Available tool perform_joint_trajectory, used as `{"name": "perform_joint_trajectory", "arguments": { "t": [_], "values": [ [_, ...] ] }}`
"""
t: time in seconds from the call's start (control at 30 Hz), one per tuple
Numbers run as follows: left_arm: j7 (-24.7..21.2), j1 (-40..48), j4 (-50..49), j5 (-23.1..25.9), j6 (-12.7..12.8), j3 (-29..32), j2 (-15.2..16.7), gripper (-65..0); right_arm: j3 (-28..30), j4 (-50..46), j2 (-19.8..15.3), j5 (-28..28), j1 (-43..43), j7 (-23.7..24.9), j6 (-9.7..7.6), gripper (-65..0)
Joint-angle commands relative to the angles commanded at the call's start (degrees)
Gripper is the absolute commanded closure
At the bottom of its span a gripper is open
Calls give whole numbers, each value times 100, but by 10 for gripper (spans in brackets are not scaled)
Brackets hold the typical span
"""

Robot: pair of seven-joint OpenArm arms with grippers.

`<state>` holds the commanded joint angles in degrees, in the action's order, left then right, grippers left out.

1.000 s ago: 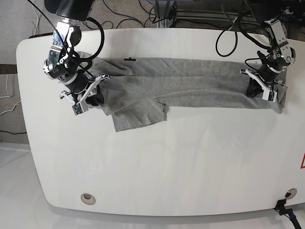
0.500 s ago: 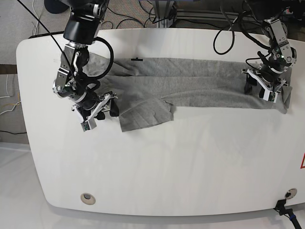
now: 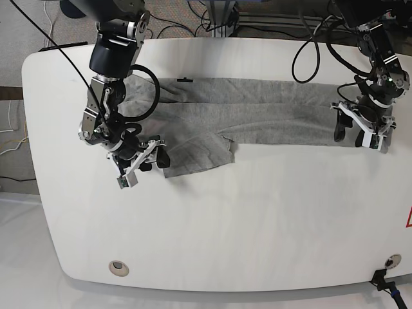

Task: Fold the T-shirt properly
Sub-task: 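Grasp the folded shirt's edge with both grippers, then drag the folded shirt toward the robot with both grippers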

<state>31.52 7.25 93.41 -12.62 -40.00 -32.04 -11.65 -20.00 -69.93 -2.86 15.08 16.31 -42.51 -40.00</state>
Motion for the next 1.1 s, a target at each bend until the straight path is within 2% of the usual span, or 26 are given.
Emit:
{"name": "perform_joint_trajectory", "arguments": {
  "t": [0.27, 0.43, 0.57, 0.73, 0.77, 0.83, 0.93, 0.97, 1.1],
  "values": [
    [70, 26, 167, 0, 0, -141, -9, -349, 0, 809, 44, -18, -18, 607, 0, -334],
    [70, 26, 141, 9, 0, -141, -9, -349, 18, 905, 62, -18, -62, 598, 0, -333],
    [70, 26, 132, 18, 0, -141, -9, -349, 686, 888, 62, 44, -167, 484, 0, -332],
    [70, 26, 132, 18, 0, -141, -9, -349, 774, 888, 70, 44, -237, 484, 0, -327],
    [70, 26, 132, 26, 0, -141, -9, -349, 774, 888, 70, 44, -237, 492, 0, -309],
    [70, 35, 123, 26, 0, -149, -9, -349, 774, 888, 70, 44, -237, 519, 0, -231],
    [70, 35, 123, 35, 0, -149, -9, -349, 756, 888, 53, 44, -229, 519, 0, -20],
    [70, 35, 123, 35, 0, -149, -9, -349, 756, 888, 53, 44, -220, 519, 0, 0],
    [62, 97, 53, 26, 0, -149, -9, -349, 756, 510, -44, 44, -229, 475, 0, 0]
  ]
}}
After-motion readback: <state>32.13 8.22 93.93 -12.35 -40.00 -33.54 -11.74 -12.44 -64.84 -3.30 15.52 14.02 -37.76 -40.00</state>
